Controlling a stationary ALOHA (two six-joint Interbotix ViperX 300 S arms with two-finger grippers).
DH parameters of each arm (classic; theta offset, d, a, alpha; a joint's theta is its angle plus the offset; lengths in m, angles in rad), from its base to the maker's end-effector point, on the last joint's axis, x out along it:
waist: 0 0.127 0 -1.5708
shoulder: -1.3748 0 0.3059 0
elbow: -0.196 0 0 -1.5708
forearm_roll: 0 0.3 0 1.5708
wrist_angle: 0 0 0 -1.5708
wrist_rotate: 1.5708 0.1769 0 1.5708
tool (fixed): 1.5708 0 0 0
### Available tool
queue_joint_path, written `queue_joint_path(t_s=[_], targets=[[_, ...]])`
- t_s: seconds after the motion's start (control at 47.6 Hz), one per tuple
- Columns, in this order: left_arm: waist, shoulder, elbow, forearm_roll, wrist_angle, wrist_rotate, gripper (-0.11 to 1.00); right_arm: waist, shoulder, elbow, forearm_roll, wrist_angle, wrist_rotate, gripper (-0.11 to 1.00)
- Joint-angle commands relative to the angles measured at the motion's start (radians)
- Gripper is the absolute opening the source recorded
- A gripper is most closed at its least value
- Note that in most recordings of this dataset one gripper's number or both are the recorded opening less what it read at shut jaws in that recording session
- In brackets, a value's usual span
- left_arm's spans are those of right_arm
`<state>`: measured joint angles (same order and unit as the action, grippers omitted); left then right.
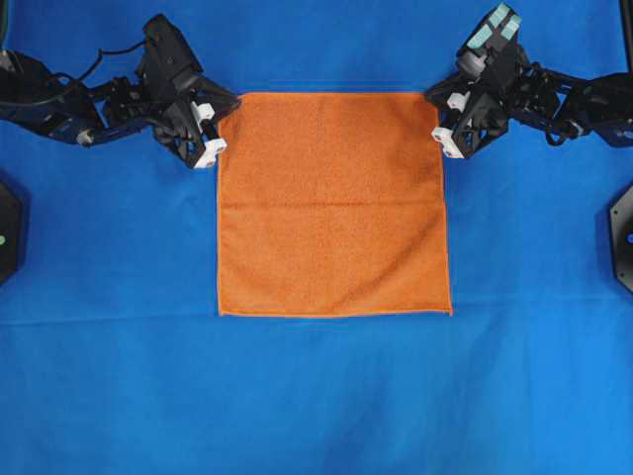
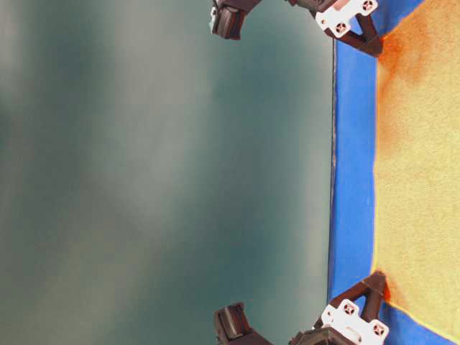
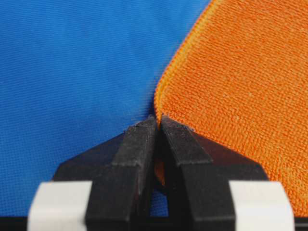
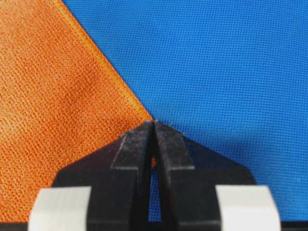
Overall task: Fold the orange towel.
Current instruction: 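Grasp the top corners and fold the top edge down toward the bottom edge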
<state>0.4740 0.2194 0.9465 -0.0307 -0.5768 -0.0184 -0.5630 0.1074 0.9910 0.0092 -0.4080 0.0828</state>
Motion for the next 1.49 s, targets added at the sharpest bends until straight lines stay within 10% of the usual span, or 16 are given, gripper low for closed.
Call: queue_joint_path(t_s=[0.0,0.672,1.47], targets=[[-0.009,-0.014,-0.011,0.002,-0.003,0.002,0.01,0.006,-0.006,-0.006,0.002,-0.003,0.005,0.01],[-0.149,-0.319,0.031,0.003,0.186,0.018,0.01,0.103,-0.288,0.063,0.005,0.115,0.009,0.01],[-0.560,-0.466,0.132,0.002,0.336,-0.126,0.01,0.522,-0.522,0.143,0.084,0.379,0.097,0.01]])
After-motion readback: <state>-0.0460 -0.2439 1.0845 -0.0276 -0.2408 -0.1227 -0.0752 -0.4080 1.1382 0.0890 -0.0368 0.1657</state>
